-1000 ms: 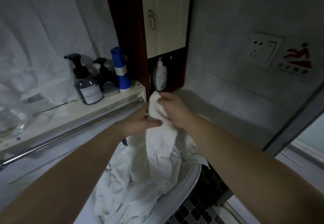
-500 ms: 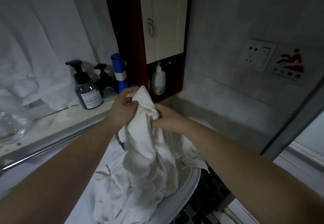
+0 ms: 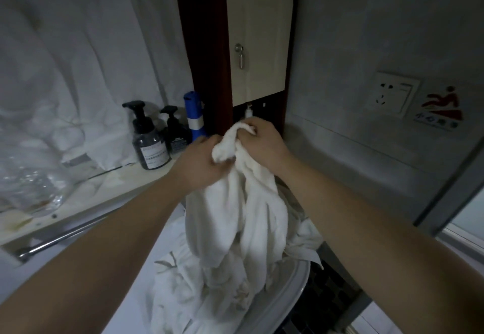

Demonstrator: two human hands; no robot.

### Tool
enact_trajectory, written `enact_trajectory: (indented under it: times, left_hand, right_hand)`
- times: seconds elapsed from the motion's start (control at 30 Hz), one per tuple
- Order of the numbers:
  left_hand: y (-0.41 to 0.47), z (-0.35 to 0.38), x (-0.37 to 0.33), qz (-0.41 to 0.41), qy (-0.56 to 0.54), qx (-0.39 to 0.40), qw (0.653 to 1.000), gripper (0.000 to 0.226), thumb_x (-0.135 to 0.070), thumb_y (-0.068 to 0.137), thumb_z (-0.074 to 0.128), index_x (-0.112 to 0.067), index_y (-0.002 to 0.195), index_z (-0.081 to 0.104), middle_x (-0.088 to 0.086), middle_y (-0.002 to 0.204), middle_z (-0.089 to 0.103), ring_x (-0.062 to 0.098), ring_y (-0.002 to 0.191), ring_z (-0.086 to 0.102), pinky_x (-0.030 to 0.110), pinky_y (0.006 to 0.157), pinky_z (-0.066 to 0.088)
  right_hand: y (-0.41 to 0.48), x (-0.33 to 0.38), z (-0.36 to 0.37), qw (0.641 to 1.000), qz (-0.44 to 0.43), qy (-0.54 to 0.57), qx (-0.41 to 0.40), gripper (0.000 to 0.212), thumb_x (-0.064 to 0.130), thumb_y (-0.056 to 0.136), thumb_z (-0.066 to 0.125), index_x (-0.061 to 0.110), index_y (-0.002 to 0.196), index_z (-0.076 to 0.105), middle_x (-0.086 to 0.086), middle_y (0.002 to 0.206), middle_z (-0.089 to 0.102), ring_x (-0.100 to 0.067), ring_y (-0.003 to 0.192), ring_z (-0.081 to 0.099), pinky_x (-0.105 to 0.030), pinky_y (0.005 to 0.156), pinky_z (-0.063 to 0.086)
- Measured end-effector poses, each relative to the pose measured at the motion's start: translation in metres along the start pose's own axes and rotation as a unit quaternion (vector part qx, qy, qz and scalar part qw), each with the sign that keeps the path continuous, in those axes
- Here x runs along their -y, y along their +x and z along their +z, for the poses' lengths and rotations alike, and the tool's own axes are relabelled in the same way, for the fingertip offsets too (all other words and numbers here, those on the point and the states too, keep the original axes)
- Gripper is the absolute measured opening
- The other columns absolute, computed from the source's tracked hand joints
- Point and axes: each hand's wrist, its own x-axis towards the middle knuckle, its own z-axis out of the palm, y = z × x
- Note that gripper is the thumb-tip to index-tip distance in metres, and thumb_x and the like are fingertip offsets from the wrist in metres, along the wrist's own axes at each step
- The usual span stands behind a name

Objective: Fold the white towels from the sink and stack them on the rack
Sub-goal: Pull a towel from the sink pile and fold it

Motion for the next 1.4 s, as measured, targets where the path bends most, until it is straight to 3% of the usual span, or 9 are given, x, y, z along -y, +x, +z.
enact_trajectory:
  times: [0.23,0.5,0.63,0.83,0.9,0.97,1.13,1.33,1.4]
  left_hand:
    - [-0.006,-0.017,0.034,-0.135,-0.178,-0.089,0.971,0.032,-0.011,0.088,0.066,-0.023,0.117,0.069,-0.006,0.108,0.068,0.006,0.099,0.061,0.02,0.081,0.047]
    - [0.001,-0.018,0.015,-0.249,-0.472,-0.064,0.843,0.03,-0.026,0.076,0.065,-0.026,0.106,0.069,0.001,0.094,0.075,0.024,0.093,0.071,0.037,0.081,0.056]
    - [0.005,-0.018,0.013,-0.28,-0.493,-0.085,0.82,0.037,-0.039,0.083,0.072,-0.021,0.115,0.067,0.008,0.101,0.076,0.026,0.095,0.074,0.042,0.089,0.058]
    - [0.01,-0.019,0.01,-0.29,-0.567,-0.016,0.771,0.045,-0.037,0.087,0.07,-0.016,0.125,0.064,0.013,0.113,0.074,0.027,0.105,0.071,0.04,0.091,0.056]
    - [0.006,-0.018,0.014,-0.274,-0.537,-0.015,0.797,0.048,-0.039,0.083,0.073,-0.019,0.126,0.064,0.01,0.115,0.073,0.024,0.104,0.071,0.038,0.091,0.055]
    - [0.005,-0.02,0.022,-0.24,-0.405,-0.047,0.881,0.044,-0.034,0.084,0.076,-0.024,0.125,0.062,0.0,0.111,0.072,0.016,0.099,0.07,0.031,0.084,0.055]
    - [-0.002,-0.03,0.04,-0.155,-0.179,0.033,0.971,0.083,-0.027,0.074,0.08,-0.028,0.146,0.041,-0.007,0.124,0.055,0.011,0.108,0.057,0.025,0.088,0.044]
    - [-0.007,-0.027,0.04,-0.198,-0.17,-0.124,0.957,0.046,-0.03,0.077,0.07,-0.027,0.121,0.06,-0.014,0.103,0.064,0.012,0.101,0.064,0.014,0.079,0.046]
    - [-0.009,-0.025,0.036,-0.182,-0.239,-0.091,0.95,0.044,-0.022,0.079,0.069,-0.032,0.12,0.058,-0.015,0.104,0.065,0.01,0.104,0.064,0.012,0.079,0.047]
  right_hand:
    - [-0.009,-0.021,-0.011,0.979,-0.021,-0.124,0.161,0.024,0.038,0.084,0.077,0.033,0.103,0.063,0.016,0.094,0.062,0.002,0.083,0.059,-0.002,0.056,0.039]
    - [-0.009,-0.034,-0.005,0.989,-0.005,-0.139,-0.039,0.022,0.01,0.091,0.057,0.017,0.107,0.07,-0.002,0.105,0.067,-0.011,0.094,0.062,-0.013,0.074,0.041]
    - [-0.017,-0.026,0.002,0.995,-0.027,-0.085,0.036,0.021,0.021,0.096,0.052,0.031,0.087,0.068,0.018,0.079,0.066,0.011,0.069,0.06,-0.001,0.055,0.038]
    - [-0.024,-0.028,0.027,0.983,-0.02,-0.098,0.152,0.029,0.036,0.091,0.062,0.021,0.116,0.061,0.022,0.089,0.058,0.008,0.076,0.053,-0.006,0.058,0.039]
    - [-0.021,-0.029,0.028,0.988,-0.02,-0.083,0.126,0.022,0.028,0.095,0.059,0.007,0.1,0.065,0.0,0.085,0.065,-0.006,0.073,0.057,-0.023,0.063,0.041]
    - [-0.02,-0.028,0.026,0.994,0.007,-0.025,0.102,0.028,0.027,0.099,0.054,0.002,0.094,0.066,-0.015,0.09,0.068,-0.015,0.078,0.06,-0.028,0.067,0.041]
    - [-0.008,-0.017,0.014,0.986,0.06,0.135,0.072,0.024,0.032,0.103,0.049,0.022,0.094,0.069,-0.002,0.094,0.069,-0.015,0.09,0.064,-0.031,0.084,0.05]
    - [0.003,0.004,0.001,0.987,0.019,0.132,0.089,0.016,0.02,0.097,0.06,0.031,0.093,0.07,0.005,0.1,0.07,-0.007,0.094,0.065,-0.021,0.089,0.05]
    - [0.001,0.005,0.001,0.982,0.022,0.14,0.128,0.022,0.008,0.094,0.062,0.029,0.097,0.07,0.003,0.104,0.07,-0.011,0.1,0.065,-0.022,0.091,0.051]
